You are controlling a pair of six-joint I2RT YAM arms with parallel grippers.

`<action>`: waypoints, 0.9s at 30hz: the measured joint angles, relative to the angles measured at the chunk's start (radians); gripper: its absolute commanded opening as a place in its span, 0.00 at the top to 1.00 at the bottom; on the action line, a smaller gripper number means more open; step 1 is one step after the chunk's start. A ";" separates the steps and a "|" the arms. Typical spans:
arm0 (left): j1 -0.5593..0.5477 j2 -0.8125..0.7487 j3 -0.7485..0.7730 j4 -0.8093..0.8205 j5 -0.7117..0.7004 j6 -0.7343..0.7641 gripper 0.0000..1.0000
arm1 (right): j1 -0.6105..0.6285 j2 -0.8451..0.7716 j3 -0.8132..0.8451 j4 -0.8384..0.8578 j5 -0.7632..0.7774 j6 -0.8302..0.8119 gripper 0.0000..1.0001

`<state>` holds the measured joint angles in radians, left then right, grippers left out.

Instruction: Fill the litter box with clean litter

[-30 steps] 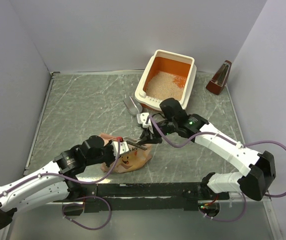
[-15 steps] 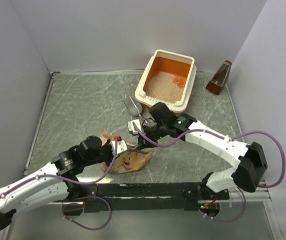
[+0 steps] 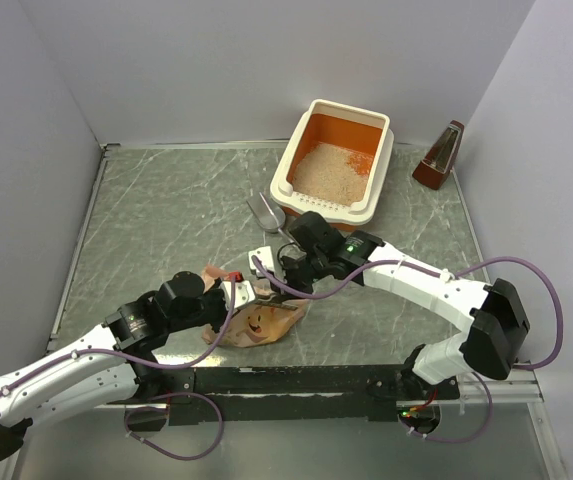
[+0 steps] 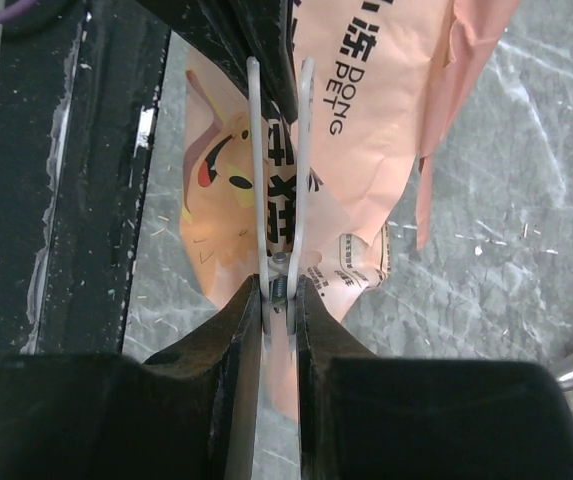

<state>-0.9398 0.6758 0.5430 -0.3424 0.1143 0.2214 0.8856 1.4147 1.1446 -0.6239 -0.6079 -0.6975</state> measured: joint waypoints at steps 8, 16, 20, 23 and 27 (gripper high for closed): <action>0.000 0.000 0.000 0.002 -0.003 0.000 0.92 | 0.009 0.003 0.000 -0.031 0.082 0.009 1.00; 0.000 0.000 0.000 0.004 -0.006 0.000 0.92 | 0.010 -0.006 -0.019 -0.010 0.080 0.035 1.00; 0.000 -0.004 0.000 0.004 -0.006 -0.002 0.92 | 0.006 -0.016 -0.034 0.005 0.076 0.049 1.00; 0.000 -0.005 0.000 0.004 -0.007 -0.003 0.92 | 0.006 -0.017 -0.040 0.011 0.077 0.054 1.00; 0.000 -0.005 0.000 0.003 -0.007 -0.003 0.92 | 0.006 -0.021 -0.057 0.031 0.073 0.065 0.81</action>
<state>-0.9398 0.6708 0.5430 -0.3389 0.1070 0.2184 0.8913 1.3933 1.0874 -0.5934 -0.5346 -0.6323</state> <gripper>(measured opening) 0.081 0.200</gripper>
